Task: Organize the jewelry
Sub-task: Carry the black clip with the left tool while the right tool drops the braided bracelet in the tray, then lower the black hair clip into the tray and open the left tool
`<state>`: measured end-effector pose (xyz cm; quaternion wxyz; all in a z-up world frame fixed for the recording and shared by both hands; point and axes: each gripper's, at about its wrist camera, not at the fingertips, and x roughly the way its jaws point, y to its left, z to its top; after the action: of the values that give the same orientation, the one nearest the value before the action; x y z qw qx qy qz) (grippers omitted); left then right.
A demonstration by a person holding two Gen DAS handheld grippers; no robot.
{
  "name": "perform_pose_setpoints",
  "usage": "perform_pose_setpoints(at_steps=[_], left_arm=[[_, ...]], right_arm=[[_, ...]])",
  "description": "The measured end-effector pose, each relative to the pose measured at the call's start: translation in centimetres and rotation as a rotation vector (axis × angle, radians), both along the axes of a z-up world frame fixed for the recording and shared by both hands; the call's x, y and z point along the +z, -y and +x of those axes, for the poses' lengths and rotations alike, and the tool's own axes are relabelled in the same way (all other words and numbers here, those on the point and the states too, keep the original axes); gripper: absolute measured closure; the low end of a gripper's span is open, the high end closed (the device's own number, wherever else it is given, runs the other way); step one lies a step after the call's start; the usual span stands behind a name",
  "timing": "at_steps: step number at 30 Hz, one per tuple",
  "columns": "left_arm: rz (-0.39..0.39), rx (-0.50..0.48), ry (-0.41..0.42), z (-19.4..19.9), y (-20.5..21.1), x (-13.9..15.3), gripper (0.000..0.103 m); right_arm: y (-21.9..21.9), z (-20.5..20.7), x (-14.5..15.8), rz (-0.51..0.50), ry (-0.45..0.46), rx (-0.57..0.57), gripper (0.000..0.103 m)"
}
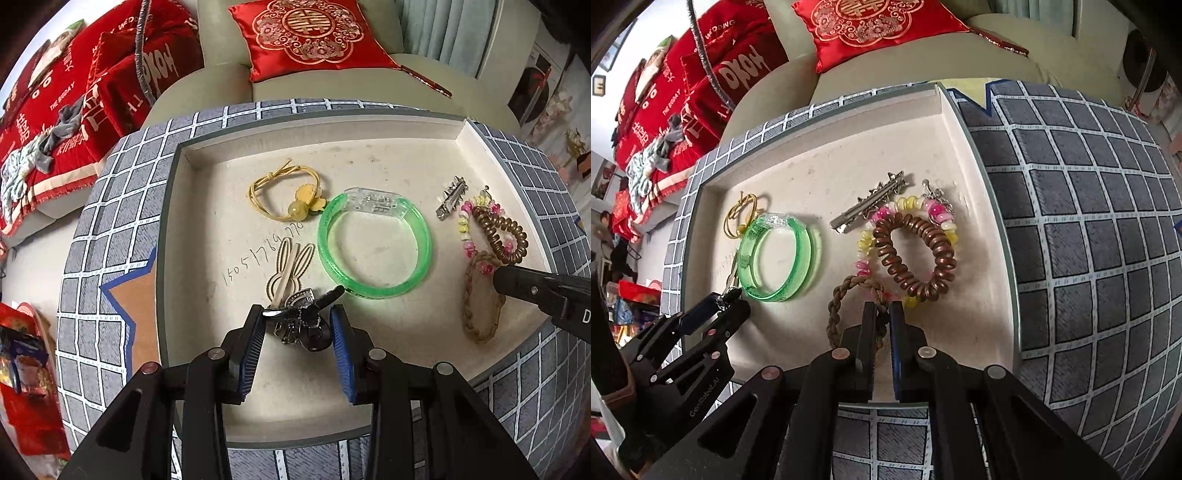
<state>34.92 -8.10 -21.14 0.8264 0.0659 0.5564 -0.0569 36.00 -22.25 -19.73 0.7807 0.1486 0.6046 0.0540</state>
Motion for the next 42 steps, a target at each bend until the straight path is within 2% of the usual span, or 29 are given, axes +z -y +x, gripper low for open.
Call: perform_pose_setpoints(at_steps=[3, 5, 6, 16, 24, 25, 27, 28, 30, 41, 42], left_arm=[[0.006, 0.000, 0.001, -0.2, 0.0, 0.2, 0.052], [0.007, 0.003, 0.002, -0.2, 0.0, 0.3, 0.052], [0.008, 0.004, 0.004, -0.2, -0.1, 0.4, 0.052], [0.006, 0.000, 0.019, -0.3, 0.0, 1.2, 0.052], [-0.019, 0.019, 0.029, -0.3, -0.6, 2.1, 0.052], [-0.021, 0.018, 0.030, -0.3, -0.6, 2.1, 0.050], [-0.021, 0.026, 0.049, -0.5, -0.8, 2.5, 0.013], [-0.019, 0.033, 0.078, -0.7, -0.9, 2.9, 0.010], [-0.014, 0.026, 0.102, -0.9, -0.8, 3.4, 0.010], [0.021, 0.020, 0.067, -0.8, -1.0, 3.1, 0.009], [0.026, 0.018, 0.065, -0.9, -1.0, 3.1, 0.005]], right_arm=[[0.1, -0.1, 0.1, 0.007, -0.006, -0.002, 0.088], [0.2, -0.2, 0.4, 0.017, 0.000, -0.008, 0.060], [0.2, -0.3, 0.7, 0.024, 0.013, -0.013, 0.056], [0.3, -1.1, 2.2, 0.045, 0.040, -0.016, 0.054], [0.7, -1.5, 2.7, 0.006, 0.054, -0.012, 0.054], [0.7, -1.6, 2.9, -0.004, 0.059, -0.008, 0.054], [0.7, -1.7, 3.1, -0.017, 0.067, -0.001, 0.054], [0.8, -1.7, 3.3, -0.025, 0.071, 0.003, 0.054], [0.9, -1.7, 3.4, -0.038, 0.075, 0.006, 0.054], [0.7, -1.6, 3.2, -0.037, 0.054, 0.016, 0.054], [0.6, -1.6, 3.1, -0.033, 0.049, 0.017, 0.054]])
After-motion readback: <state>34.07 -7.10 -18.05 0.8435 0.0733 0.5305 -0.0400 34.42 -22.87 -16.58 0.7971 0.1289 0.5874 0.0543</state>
